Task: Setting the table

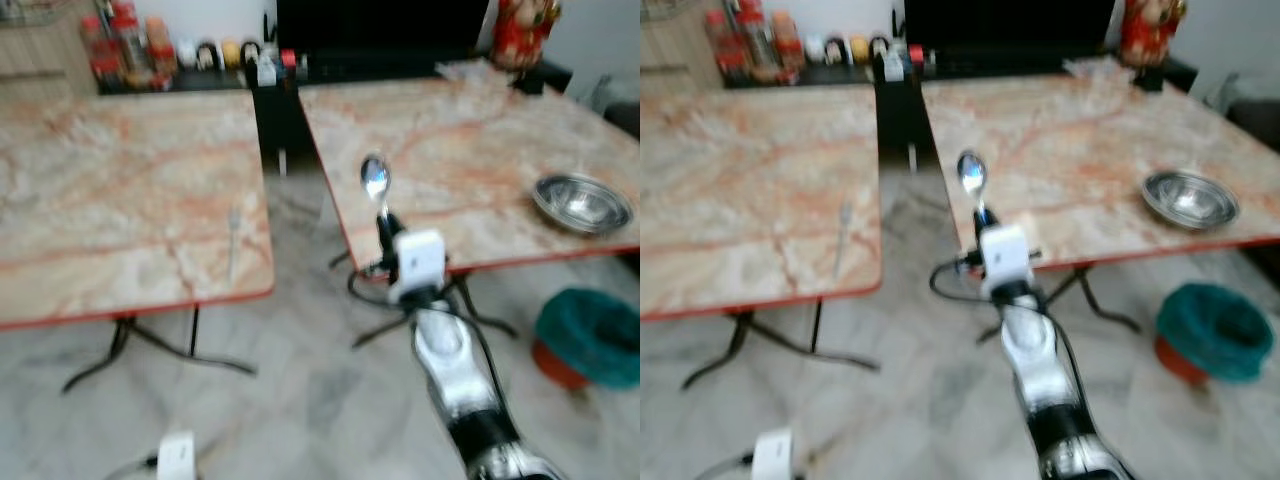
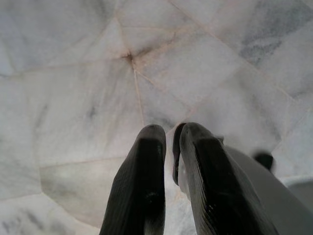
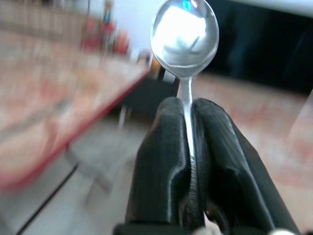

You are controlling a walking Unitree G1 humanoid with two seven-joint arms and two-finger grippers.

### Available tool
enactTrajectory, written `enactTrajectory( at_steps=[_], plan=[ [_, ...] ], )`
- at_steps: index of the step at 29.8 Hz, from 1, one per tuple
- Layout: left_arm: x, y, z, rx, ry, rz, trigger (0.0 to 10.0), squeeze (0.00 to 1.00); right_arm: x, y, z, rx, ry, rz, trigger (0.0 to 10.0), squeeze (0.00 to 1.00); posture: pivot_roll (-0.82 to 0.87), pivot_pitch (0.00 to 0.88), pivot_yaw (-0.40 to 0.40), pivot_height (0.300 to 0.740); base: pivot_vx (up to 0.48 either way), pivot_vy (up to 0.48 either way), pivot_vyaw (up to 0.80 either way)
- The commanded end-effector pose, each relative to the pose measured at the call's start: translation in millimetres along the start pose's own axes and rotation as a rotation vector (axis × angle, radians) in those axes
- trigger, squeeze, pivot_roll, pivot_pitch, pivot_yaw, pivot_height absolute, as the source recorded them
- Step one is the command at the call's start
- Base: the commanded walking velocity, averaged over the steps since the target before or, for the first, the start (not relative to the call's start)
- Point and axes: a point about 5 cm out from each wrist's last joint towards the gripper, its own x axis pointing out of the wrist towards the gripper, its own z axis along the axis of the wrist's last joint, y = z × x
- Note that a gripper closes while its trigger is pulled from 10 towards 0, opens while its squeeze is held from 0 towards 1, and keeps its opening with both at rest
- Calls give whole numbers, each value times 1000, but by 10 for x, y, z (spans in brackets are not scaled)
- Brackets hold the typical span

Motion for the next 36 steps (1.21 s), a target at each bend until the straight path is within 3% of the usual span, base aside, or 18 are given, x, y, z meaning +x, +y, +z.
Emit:
enactTrajectory(
  at_steps=[1,3,4,10,12,15,18,19,20,21,23,24,27,30,36],
  plan=[
    [1,-29,0,-6,3,-8,10000,0,-123,-40,-211,-7,96,11,10000,0,-5,49,33,740,0,-480,0],
    [1,-29,2,-7,3,-8,10000,0,-170,-36,-285,7,130,12,10000,0,-4,49,32,740,0,-480,0],
    [2,-27,4,-13,3,-5,10000,0,-267,-45,-430,17,200,8,10000,0,-3,48,34,740,0,0,0],
    [2,-13,1,-14,6,-4,10000,0,-586,-93,-829,23,427,-5,10000,0,-4,45,39,740,0,0,0],
    [2,-11,1,-14,7,-4,10000,0,-617,-94,-865,20,451,-4,10000,0,-3,46,41,740,0,0,0],
    [3,-8,8,-30,1,-7,10000,0,-841,-97,-1089,63,618,-32,10000,0,1,46,41,740,0,0,0],
    [3,-5,11,-31,1,-7,10000,0,-908,-101,-1144,96,659,-53,10000,0,4,45,42,740,0,0,0],
    [4,-6,11,-28,3,-9,10000,0,-978,-115,-1196,118,701,-80,10000,0,5,44,43,740,0,0,0],
    [4,-10,7,-22,8,-13,10000,0,-1155,-143,-1312,170,803,-142,10000,0,7,44,45,740,0,0,0],
    [4,-10,7,-22,8,-13,10000,0,-1155,-143,-1312,170,803,-142,10000,0,7,44,45,740,0,0,0],
    [4,-16,6,-19,11,-15,10000,0,-1361,-155,-1421,185,914,-187,10000,0,4,44,50,740,0,0,0],
    [4,-16,6,-19,11,-15,10000,0,-1361,-155,-1421,185,914,-187,10000,0,4,44,50,740,0,0,0],
    [4,-21,-2,-11,16,-18,10000,0,-1607,-163,-1525,197,1035,-240,10000,0,12,43,52,740,0,0,0],
    [3,-25,-8,-1,19,-20,10000,0,-1647,-145,-1542,209,1058,-250,10000,0,18,41,50,740,0,0,0],
    [-3,-31,-35,10,26,-22,10000,0,-1551,-97,-1515,222,1030,-218,10000,0,11,27,49,740,42,0,0]
  ],
)
